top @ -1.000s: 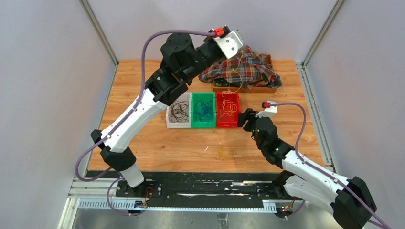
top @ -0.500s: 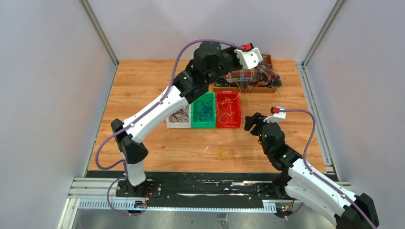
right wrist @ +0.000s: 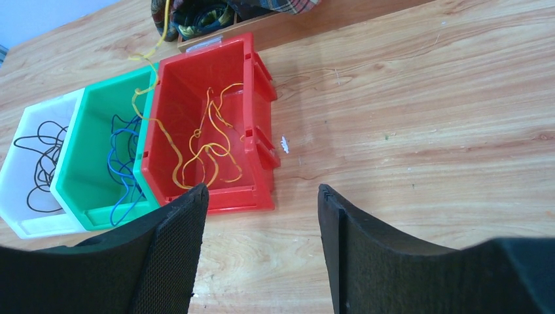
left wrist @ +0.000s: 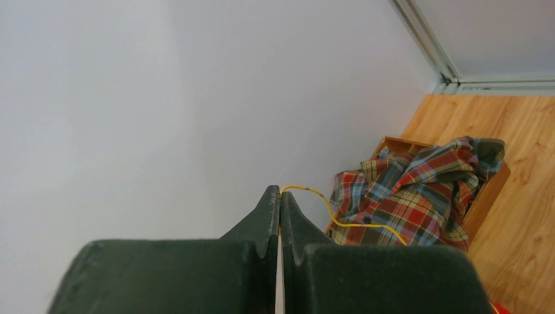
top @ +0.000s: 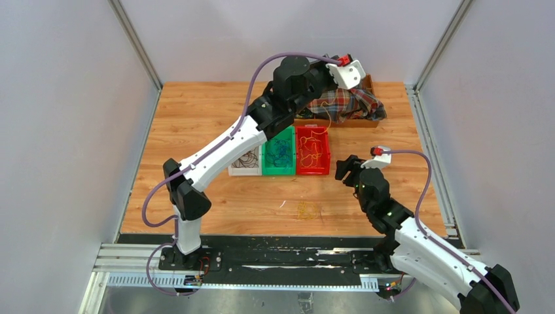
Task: Untangle the cables
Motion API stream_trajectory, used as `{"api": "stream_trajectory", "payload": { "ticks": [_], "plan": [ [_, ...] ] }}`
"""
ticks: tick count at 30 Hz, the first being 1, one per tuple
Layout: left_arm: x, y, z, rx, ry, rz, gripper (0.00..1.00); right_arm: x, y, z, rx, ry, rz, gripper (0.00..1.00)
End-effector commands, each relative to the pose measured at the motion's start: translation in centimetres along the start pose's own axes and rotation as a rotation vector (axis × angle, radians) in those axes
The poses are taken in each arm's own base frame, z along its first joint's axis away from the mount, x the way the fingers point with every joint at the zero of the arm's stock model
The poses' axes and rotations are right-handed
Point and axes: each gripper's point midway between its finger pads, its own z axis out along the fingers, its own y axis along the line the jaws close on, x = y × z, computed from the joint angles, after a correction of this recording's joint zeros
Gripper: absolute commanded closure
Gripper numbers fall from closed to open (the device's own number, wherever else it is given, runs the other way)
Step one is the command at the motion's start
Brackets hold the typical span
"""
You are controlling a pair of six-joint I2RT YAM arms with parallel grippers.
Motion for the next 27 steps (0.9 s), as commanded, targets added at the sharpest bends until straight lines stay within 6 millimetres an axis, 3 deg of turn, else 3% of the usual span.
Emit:
{"api": "stream_trajectory", "payload": {
  "ticks": [1, 4, 9, 20, 27],
  "plan": [
    [1.8, -1.8, -0.2, 0.022, 0.064, -0.041, 1.00, -0.2, -1.0, 0.0, 0.035, -0.014, 0.010, 0.38],
    [5.1, -5.6, -1.7, 0.145, 0.182, -0.075, 1.00, -0.2, -1.3, -0.1, 0.042, -0.017, 0.009, 0.38],
    [10.0, -10.2, -4.3, 0.272, 0.350, -0.092, 1.00, 0.0, -1.8, -0.1, 0.059, -0.017, 0.017, 0.38],
    [15.5, -15.8, -8.3, 0.426, 0.545, -0.133, 1.00, 0.5, -2.6, 0.0, 0.090, -0.002, 0.029, 0.39],
    [17.0, -18.8, -8.1, 0.480, 0.573, -0.183, 1.00, 0.8, -3.2, 0.0, 0.109, 0.006, 0.036, 0.40]
  ]
}}
